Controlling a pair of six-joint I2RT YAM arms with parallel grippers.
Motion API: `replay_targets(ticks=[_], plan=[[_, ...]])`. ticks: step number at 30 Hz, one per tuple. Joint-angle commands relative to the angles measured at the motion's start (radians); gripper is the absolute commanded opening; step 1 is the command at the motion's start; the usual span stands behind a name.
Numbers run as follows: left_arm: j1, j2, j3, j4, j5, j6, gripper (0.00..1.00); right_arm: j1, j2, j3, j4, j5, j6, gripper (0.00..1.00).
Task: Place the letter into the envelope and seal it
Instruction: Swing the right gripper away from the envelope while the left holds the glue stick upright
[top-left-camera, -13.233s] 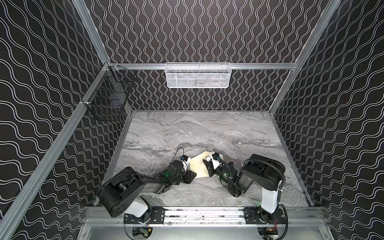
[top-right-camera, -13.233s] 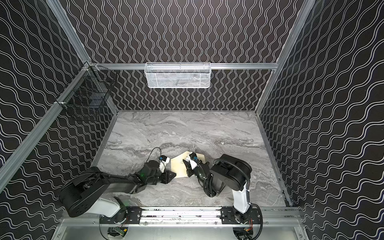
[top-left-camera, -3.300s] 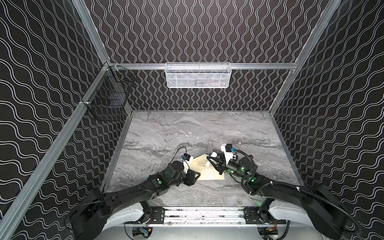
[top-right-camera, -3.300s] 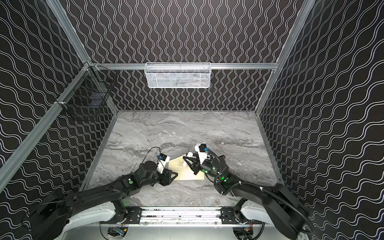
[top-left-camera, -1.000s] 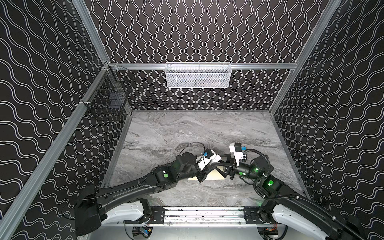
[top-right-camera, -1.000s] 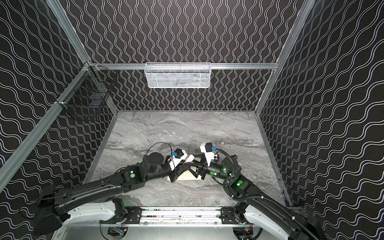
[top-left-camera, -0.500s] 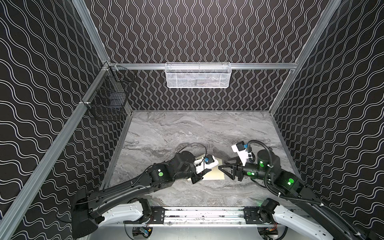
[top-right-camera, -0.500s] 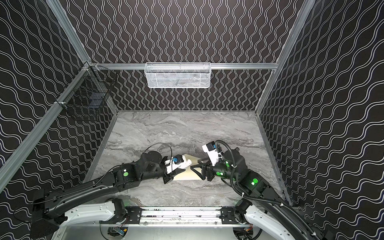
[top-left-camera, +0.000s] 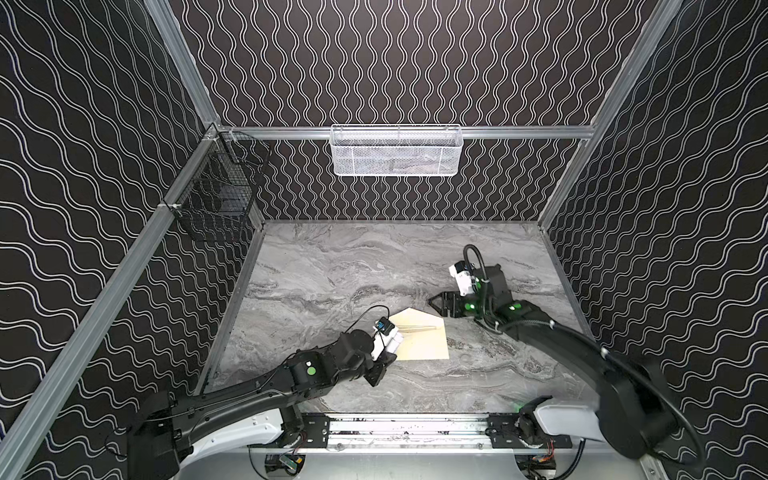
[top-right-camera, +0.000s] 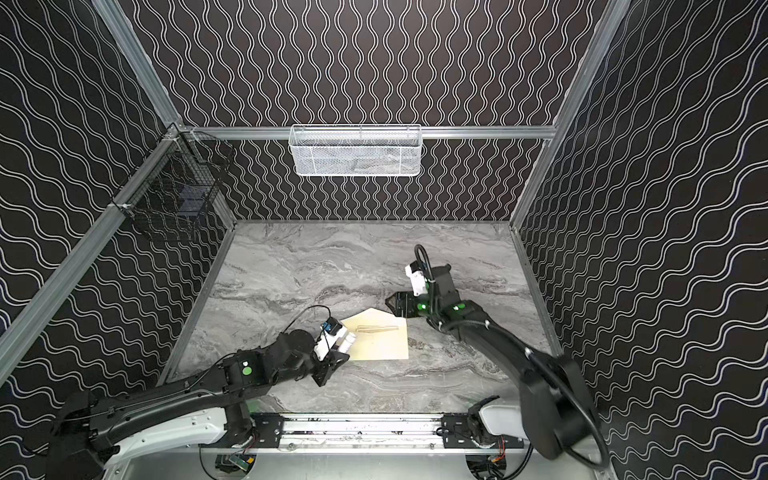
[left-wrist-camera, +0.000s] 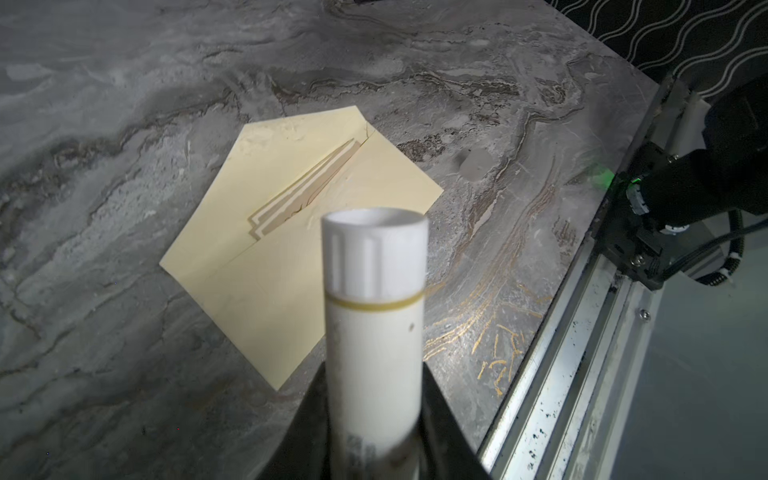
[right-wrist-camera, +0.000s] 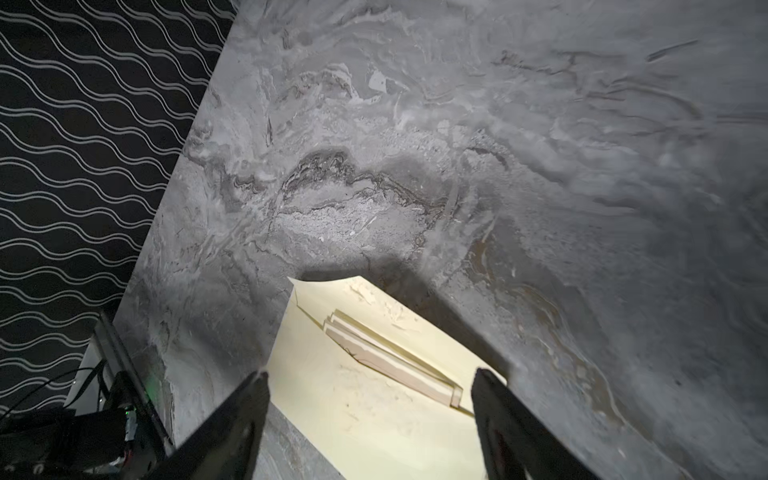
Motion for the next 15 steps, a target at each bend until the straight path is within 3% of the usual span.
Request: replay_targets(ticks=[1,9,15], plan=[[0.002,0.003,-0.03,0.079,-0.028,-0.118,0.0,-0.032,0.158,0.097,0.072,-0.163,-0.049,0.79],[0.025,0.04,-0.117,0.155,-0.032,-0.216,0.0,-0.032,0.45,0.284,0.023,-0.289,-0.072,0.79],[0.063,0.084,-0.178,0.213,-0.026,-0.26,0.0,-0.028,0.498,0.293,-0.004,-0.346,-0.084,0.78]])
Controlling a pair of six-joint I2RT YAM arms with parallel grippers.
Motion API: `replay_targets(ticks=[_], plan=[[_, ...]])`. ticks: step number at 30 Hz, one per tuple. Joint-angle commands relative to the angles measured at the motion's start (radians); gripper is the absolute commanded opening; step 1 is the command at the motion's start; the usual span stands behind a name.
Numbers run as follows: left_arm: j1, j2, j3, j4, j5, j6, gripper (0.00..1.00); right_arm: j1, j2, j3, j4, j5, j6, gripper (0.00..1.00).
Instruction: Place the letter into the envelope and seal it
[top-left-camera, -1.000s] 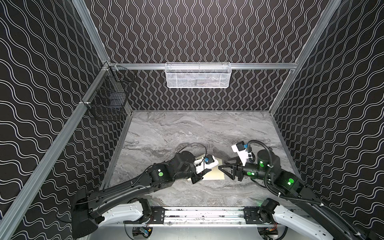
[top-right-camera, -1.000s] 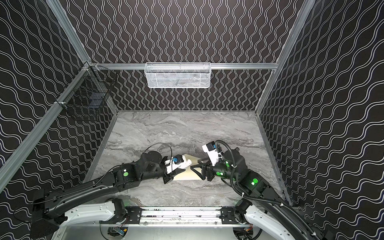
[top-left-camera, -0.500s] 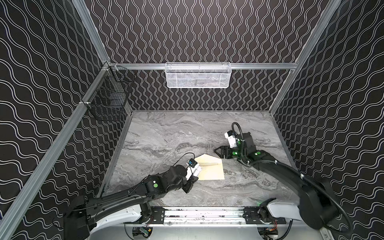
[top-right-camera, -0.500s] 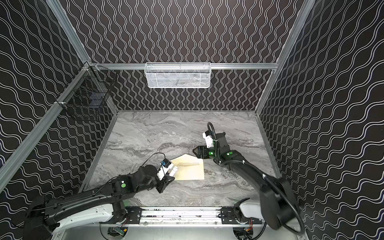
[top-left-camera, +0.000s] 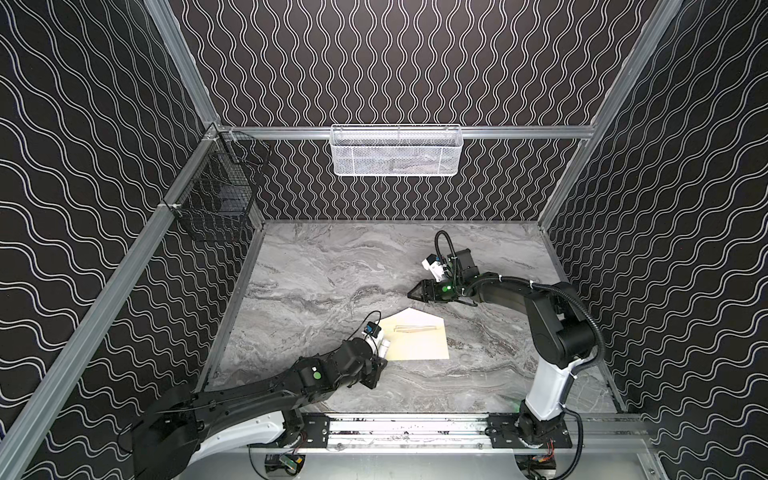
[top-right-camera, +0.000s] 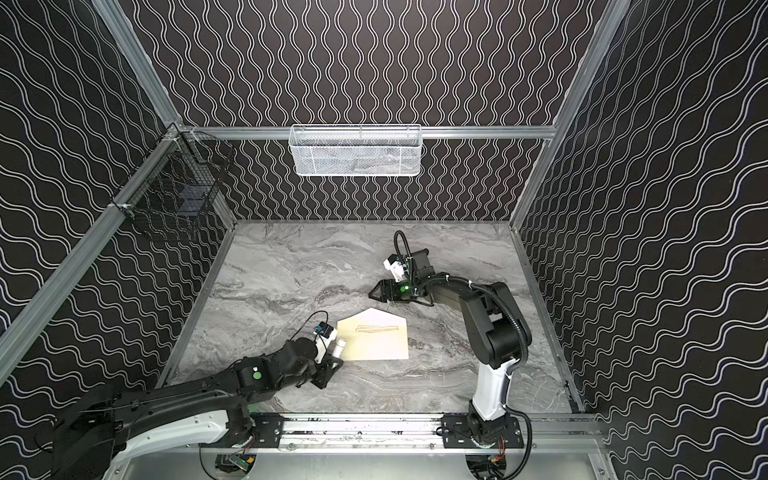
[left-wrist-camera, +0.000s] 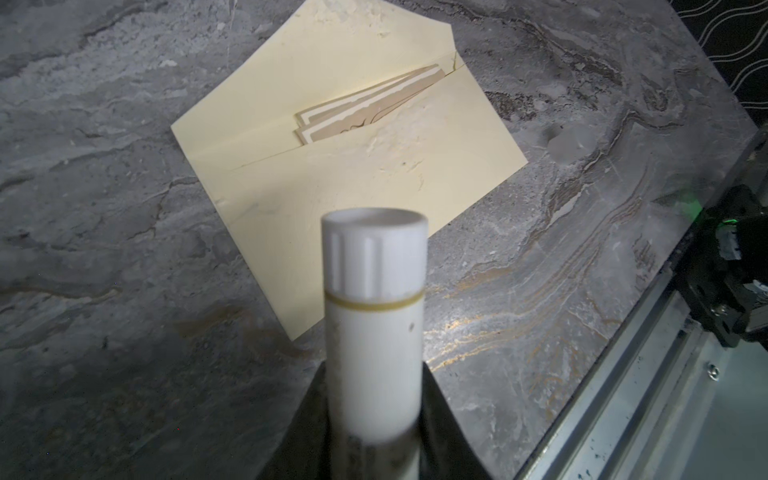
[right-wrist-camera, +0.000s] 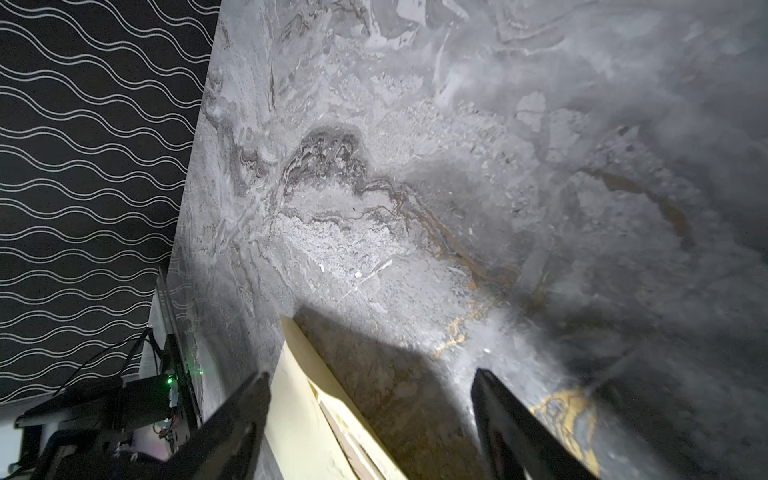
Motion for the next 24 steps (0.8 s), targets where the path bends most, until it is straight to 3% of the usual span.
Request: replay_targets(ticks=[1,13,24], plan=[[0.027,0.019,-0.03,0.108,0.009,-0.039,0.0,0.005,0.004,-0.004,-0.018,-0.066,-0.023,0.77],[0.068,0.197,-0.022,0.209,0.078,-0.022,0.0,0.019,-0.018,-0.061,-0.047,-0.111,-0.036,0.71],[0.083,0.243,-0.029,0.235,0.082,-0.022,0.0,0.063,-0.098,-0.141,-0.03,-0.142,-0.02,0.68]])
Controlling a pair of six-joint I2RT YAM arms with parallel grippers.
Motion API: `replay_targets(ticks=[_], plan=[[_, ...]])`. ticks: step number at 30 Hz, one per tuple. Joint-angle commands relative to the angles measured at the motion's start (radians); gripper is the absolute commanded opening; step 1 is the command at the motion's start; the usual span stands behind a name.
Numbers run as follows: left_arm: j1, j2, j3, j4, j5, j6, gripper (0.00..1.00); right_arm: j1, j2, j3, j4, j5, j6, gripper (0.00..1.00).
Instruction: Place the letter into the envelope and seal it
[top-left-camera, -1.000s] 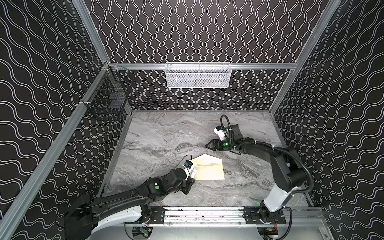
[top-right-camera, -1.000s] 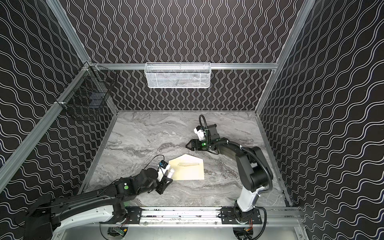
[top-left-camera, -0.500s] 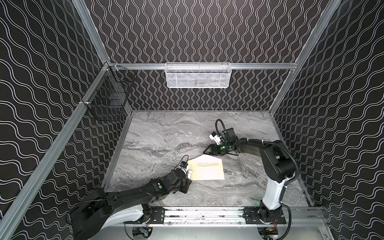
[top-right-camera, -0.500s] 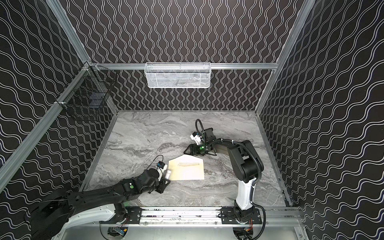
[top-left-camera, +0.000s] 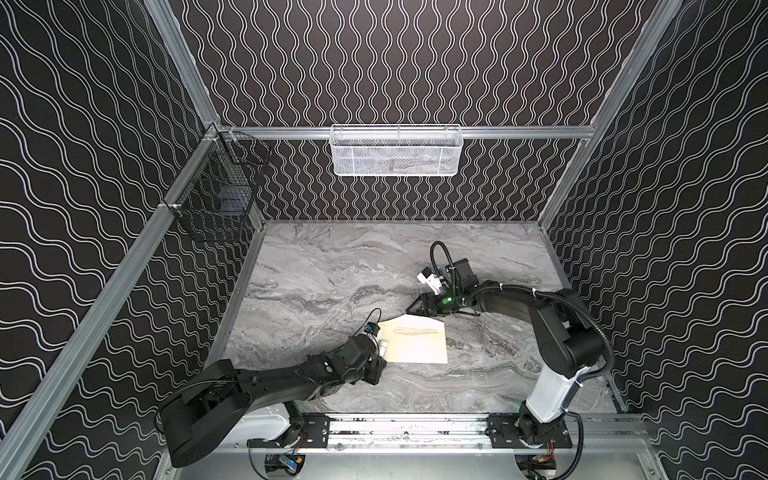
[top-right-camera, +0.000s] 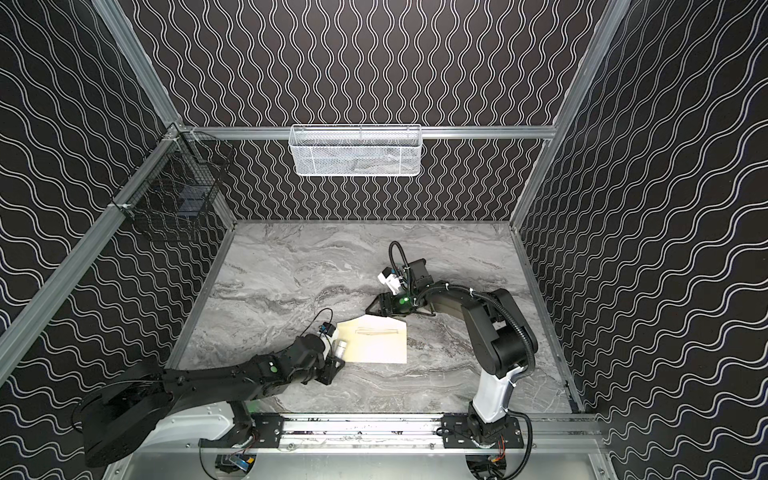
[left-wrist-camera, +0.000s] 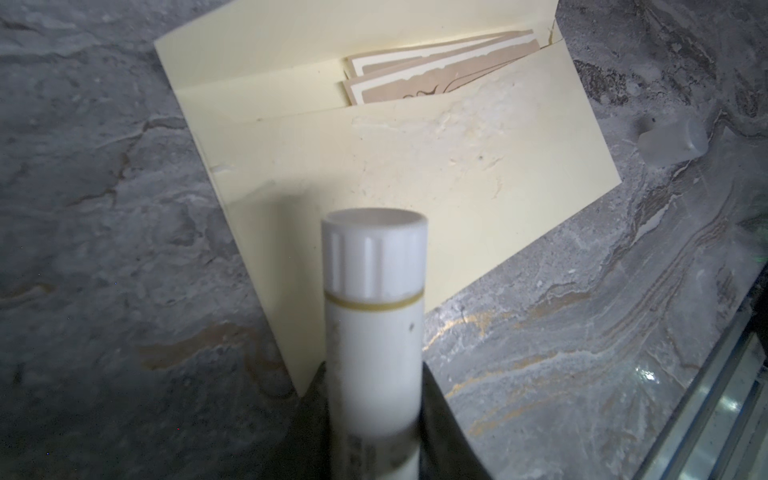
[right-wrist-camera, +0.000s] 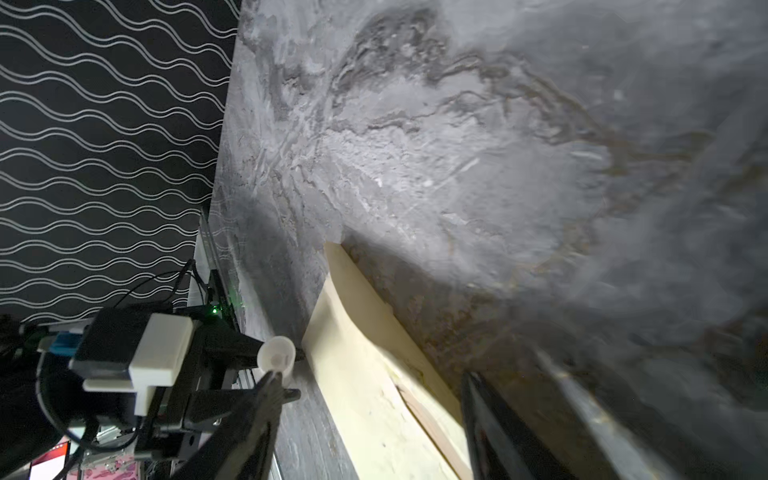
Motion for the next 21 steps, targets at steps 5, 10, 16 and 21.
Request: replay_targets(ticks=[5,10,16,21], plan=[[0.007,0.01,0.009,0.023,0.005,0.013,0.0,0.02,-0.026,-0.05,0.004,-0.041,0.001,0.64],[0.007,0.028,0.012,0.035,0.014,0.012,0.0,0.04,-0.047,-0.08,0.025,-0.054,0.018,0.58],[0.008,0.051,0.019,0.049,0.033,0.013,0.0,0.07,-0.052,-0.134,0.076,-0.056,0.051,0.56],[0.008,0.056,0.014,0.057,0.039,0.007,0.0,0.094,-0.044,-0.188,0.132,-0.058,0.084,0.53]])
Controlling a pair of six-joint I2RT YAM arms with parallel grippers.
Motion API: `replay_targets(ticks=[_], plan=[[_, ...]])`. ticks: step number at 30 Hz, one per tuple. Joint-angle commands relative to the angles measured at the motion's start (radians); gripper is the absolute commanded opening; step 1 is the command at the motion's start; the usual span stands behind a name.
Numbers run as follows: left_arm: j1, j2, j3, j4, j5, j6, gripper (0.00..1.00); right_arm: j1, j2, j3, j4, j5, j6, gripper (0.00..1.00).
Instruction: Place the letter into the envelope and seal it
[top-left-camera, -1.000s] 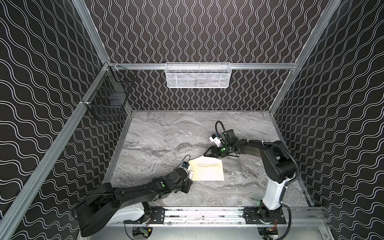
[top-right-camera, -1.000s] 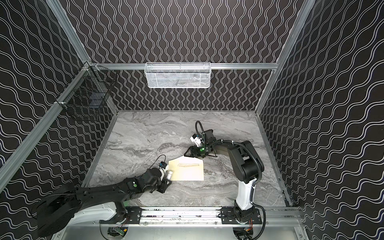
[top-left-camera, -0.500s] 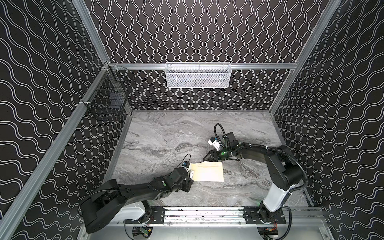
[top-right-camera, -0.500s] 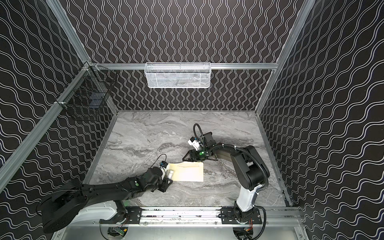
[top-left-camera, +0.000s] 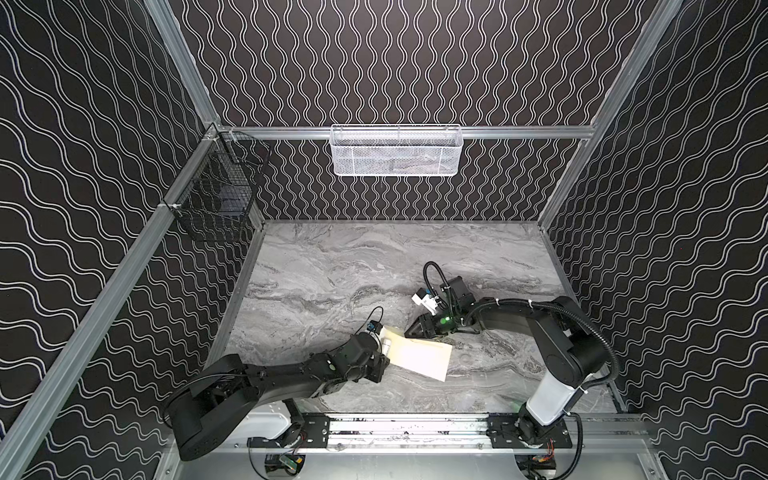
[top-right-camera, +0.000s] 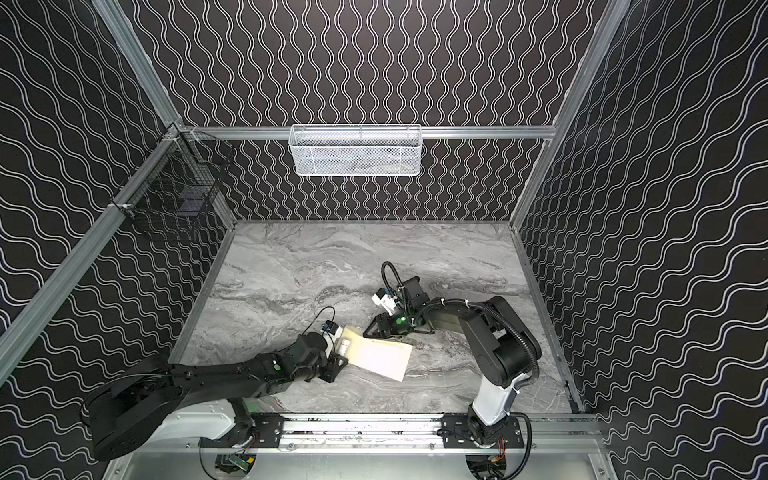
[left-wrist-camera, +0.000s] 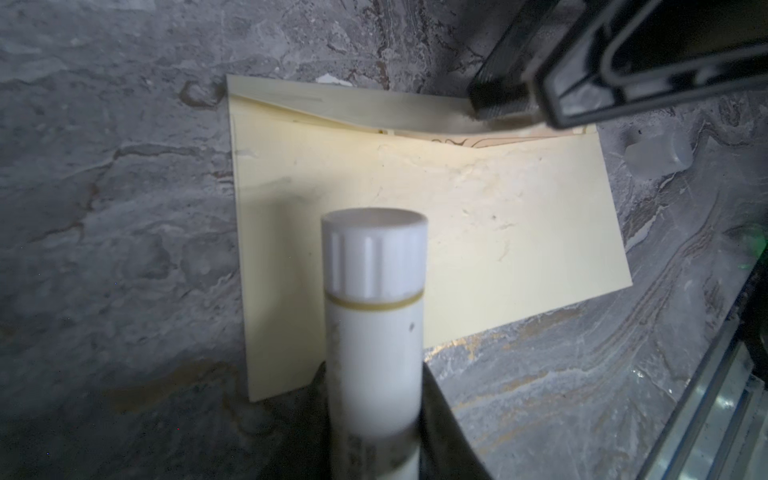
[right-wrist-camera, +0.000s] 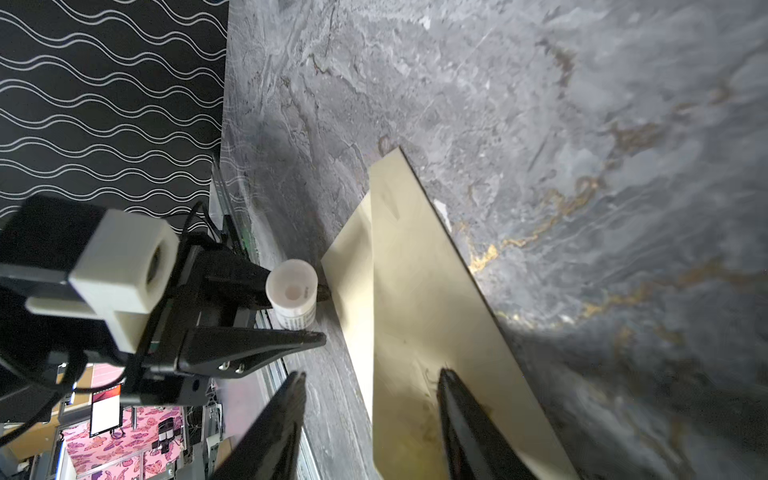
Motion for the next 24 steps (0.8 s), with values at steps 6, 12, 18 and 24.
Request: replay_targets(ticks=[6,12,18,24], plan=[[0.001,0.015,-0.004,0.012,0.026,-0.003,0.0,0.021,-0.002,-0.062,0.104,-0.018,0.055,0.55],[0.002,0.01,-0.006,0.018,0.024,-0.007,0.0,0.047,0.009,-0.13,0.15,0.062,0.073,0.52],[0.002,0.023,0.007,0.014,0.027,0.003,0.0,0.07,-0.024,-0.263,0.289,0.227,0.099,0.37],[0.003,0.014,0.031,-0.01,0.021,0.022,0.0,0.096,-0.14,-0.409,0.569,0.353,0.089,0.17]])
